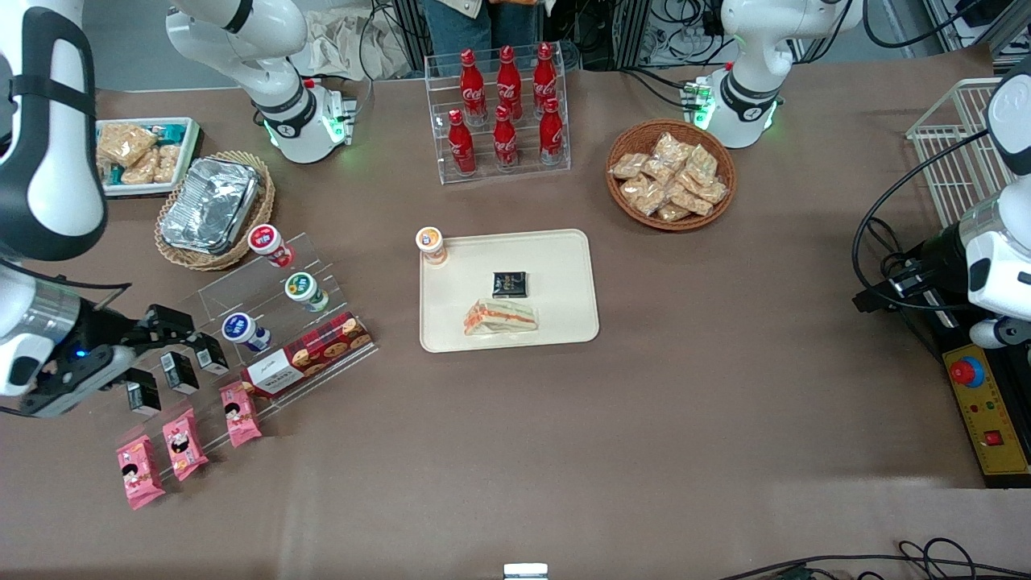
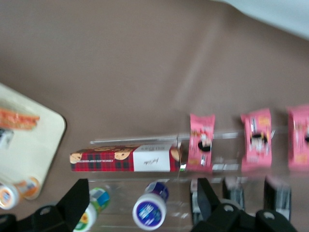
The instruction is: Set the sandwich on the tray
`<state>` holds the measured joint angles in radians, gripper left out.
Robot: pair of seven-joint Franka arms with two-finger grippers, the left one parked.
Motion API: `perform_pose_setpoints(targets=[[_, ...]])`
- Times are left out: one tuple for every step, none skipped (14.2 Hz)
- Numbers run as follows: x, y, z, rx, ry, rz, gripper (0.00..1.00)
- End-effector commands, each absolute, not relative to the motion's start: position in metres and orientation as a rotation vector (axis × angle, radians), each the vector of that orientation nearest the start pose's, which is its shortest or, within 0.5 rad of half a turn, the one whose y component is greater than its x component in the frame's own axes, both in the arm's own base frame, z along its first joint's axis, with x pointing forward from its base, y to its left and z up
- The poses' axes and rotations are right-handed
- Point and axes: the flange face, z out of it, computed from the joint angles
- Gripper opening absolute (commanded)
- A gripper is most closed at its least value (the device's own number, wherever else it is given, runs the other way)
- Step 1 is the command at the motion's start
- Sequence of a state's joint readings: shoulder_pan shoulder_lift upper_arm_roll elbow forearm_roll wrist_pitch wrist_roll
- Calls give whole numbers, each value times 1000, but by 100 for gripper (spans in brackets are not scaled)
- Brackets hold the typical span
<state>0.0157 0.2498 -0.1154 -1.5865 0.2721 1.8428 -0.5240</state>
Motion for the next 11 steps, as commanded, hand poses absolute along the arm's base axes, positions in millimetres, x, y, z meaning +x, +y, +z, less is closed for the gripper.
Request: perform_pose_setpoints(targets=[[611, -40, 530, -2950, -52, 12, 99], [595, -40, 548, -2969, 104, 65, 99], [578, -38, 567, -2989, 176, 95, 99], [562, -38, 581, -3003, 197, 104, 99], [550, -40, 592, -3012, 198, 82, 99], [541, -42, 601, -3033, 194, 63, 99], [535, -40, 604, -3061, 182, 54, 99], [528, -36, 602, -3084, 167, 32, 99], [524, -39, 597, -3088, 171, -3, 99], [517, -42, 590, -3086, 176, -11, 99], [520, -40, 586, -3088, 174, 1, 99]])
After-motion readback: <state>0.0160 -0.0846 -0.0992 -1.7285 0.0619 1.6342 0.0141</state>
